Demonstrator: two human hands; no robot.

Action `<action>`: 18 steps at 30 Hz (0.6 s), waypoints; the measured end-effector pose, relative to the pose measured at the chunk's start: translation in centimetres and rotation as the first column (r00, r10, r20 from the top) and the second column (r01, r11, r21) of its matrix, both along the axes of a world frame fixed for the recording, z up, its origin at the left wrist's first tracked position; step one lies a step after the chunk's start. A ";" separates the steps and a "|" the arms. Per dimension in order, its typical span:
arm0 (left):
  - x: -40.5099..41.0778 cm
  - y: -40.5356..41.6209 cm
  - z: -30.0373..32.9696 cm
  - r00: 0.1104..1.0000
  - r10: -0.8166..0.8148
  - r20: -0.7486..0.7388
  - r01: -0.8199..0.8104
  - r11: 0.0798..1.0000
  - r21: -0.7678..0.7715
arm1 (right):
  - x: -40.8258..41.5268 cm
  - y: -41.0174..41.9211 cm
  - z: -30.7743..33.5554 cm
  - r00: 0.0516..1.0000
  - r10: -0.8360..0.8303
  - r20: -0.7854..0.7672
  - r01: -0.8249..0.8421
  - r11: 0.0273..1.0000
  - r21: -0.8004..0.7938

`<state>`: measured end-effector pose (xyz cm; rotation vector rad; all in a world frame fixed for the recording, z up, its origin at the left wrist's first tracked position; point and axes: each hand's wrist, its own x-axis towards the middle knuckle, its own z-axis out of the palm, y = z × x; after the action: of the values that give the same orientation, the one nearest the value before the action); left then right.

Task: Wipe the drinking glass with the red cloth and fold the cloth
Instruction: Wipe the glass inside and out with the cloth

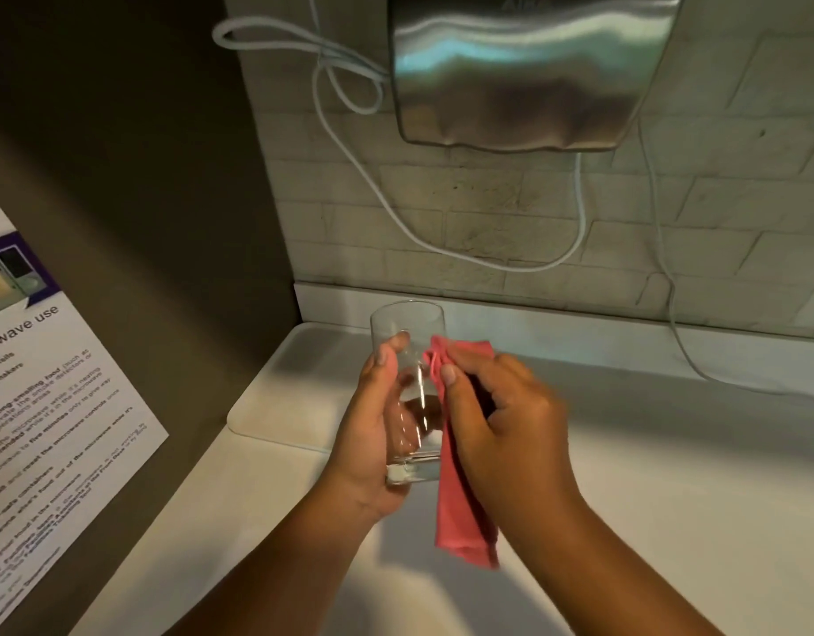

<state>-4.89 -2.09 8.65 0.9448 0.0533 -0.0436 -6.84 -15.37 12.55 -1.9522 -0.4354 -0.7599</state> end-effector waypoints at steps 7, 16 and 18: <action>-0.8 0.0 -0.5 0.999 -0.018 -0.038 0.023 0.987 0.162 | -3.2 0.9 -0.4 0.997 0.021 0.076 0.010 0.921 -0.390; -0.6 -0.1 0.4 0.996 -0.022 -0.090 0.024 0.999 0.023 | -1.3 1.9 1.6 1.000 -0.018 0.015 0.021 0.974 -0.224; -0.9 -0.4 0.3 0.995 -0.038 -0.090 0.043 0.998 0.051 | -0.3 1.6 1.6 0.998 -0.052 0.024 0.056 0.979 -0.195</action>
<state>-5.82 -2.45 8.98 0.9967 0.1180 -0.1223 -7.11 -13.82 14.18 -2.1492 -0.4851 -0.7955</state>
